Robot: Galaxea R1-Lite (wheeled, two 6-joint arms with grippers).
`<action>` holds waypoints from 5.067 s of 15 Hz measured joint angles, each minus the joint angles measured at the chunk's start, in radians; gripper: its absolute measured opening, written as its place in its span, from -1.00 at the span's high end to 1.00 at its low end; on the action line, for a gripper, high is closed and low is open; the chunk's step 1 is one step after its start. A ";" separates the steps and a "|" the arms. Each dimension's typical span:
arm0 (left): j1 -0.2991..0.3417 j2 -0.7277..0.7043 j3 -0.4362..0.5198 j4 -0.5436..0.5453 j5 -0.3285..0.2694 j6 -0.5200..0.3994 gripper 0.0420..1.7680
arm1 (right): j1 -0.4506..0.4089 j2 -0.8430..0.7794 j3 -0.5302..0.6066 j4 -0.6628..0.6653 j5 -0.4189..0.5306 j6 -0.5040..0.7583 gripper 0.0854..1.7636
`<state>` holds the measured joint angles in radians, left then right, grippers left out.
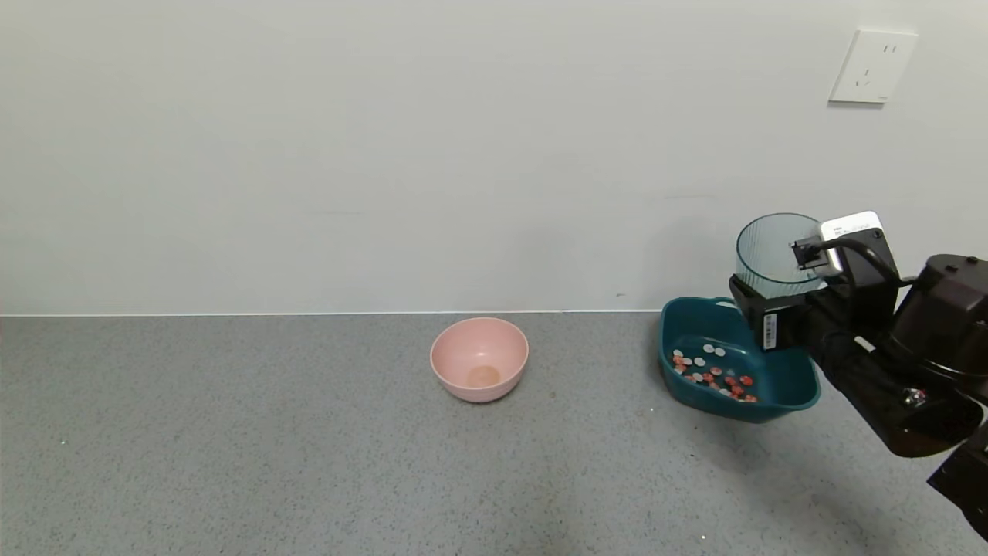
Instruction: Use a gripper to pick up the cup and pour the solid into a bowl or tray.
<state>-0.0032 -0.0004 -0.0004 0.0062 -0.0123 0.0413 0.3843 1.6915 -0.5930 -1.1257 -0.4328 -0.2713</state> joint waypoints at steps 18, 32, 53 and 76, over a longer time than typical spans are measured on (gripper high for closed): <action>0.000 0.000 0.000 0.000 0.000 0.000 -0.94 | 0.230 0.086 0.079 0.212 0.004 0.331 -0.49; 0.000 0.000 0.000 0.000 0.000 0.000 -0.94 | 0.248 0.266 0.083 0.138 0.003 0.352 -0.49; 0.000 0.000 0.000 0.000 0.000 0.000 -0.94 | 0.264 0.298 0.085 0.120 0.004 0.358 -0.80; 0.000 0.000 0.000 0.000 0.000 0.000 -0.94 | 0.253 0.020 0.038 0.478 -0.006 0.349 -0.92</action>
<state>-0.0032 -0.0004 0.0000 0.0062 -0.0123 0.0413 0.6374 1.7111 -0.5551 -0.6474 -0.4391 0.0774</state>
